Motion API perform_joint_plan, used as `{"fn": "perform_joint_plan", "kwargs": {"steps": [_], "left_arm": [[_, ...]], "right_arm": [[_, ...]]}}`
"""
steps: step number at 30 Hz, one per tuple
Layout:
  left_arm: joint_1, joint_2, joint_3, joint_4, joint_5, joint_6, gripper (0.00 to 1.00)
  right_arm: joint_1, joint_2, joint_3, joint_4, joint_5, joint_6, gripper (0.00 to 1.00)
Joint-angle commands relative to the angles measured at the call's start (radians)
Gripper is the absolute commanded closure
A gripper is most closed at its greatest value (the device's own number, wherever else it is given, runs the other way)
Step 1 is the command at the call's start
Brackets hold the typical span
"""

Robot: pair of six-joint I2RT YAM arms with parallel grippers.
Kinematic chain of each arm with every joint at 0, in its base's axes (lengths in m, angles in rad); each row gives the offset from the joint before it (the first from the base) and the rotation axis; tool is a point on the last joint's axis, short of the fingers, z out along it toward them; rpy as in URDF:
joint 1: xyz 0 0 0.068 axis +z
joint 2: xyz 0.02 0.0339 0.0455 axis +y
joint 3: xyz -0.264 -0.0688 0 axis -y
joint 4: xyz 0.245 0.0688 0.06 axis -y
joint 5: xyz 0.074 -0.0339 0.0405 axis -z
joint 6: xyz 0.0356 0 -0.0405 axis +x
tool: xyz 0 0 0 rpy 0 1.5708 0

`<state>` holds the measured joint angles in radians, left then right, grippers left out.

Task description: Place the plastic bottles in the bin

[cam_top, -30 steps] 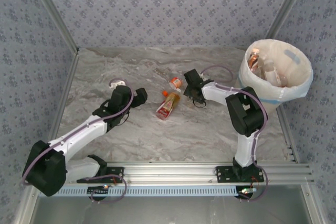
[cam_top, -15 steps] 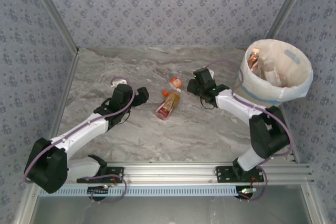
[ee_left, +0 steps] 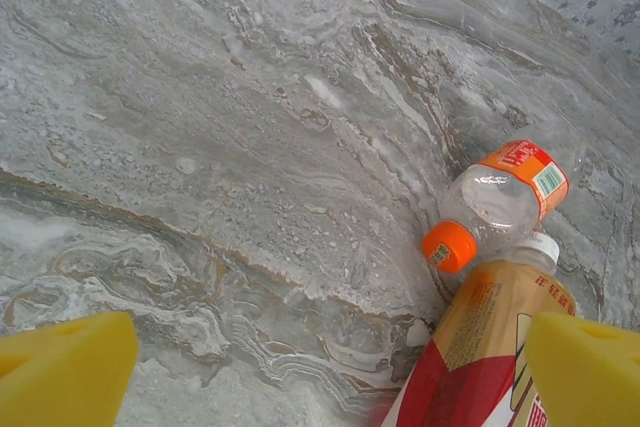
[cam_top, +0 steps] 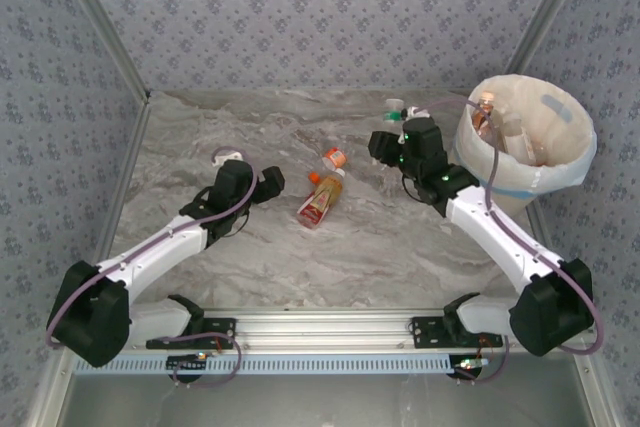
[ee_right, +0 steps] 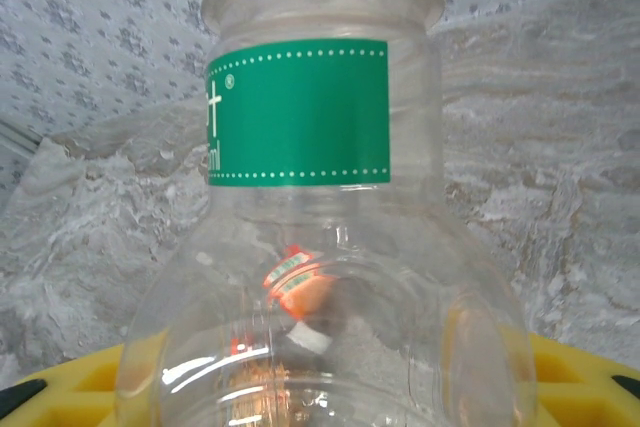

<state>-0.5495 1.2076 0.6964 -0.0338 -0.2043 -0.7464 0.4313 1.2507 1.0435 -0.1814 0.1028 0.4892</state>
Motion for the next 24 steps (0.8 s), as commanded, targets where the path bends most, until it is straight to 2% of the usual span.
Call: {"fn": "perform_joint_plan", "kwargs": {"steps": [1,7,12,20,22,24], "left_arm": [[0.005,0.01,0.057,0.009,0.036,-0.005,0.01],[0.006,0.016,0.058,0.004,0.02,-0.01,0.01],[0.006,0.017,0.045,0.025,0.026,-0.014,0.0],[0.01,0.023,0.045,0.033,0.016,0.007,0.01],[0.015,0.026,0.048,0.031,0.017,0.012,0.01],[0.019,0.027,0.055,0.025,0.017,0.015,0.01]], "right_arm": [[-0.055,-0.056,0.109,-0.084,-0.048,-0.087,0.51],[-0.24,-0.065,0.345,-0.36,-0.028,-0.194,0.51],[-0.482,-0.048,0.526,-0.561,-0.122,-0.282,0.49],[-0.748,-0.01,0.557,-0.592,-0.139,-0.365,0.46],[-0.783,0.018,0.552,-0.581,-0.159,-0.399,0.46],[-0.789,0.051,0.559,-0.588,-0.082,-0.437,0.45]]}}
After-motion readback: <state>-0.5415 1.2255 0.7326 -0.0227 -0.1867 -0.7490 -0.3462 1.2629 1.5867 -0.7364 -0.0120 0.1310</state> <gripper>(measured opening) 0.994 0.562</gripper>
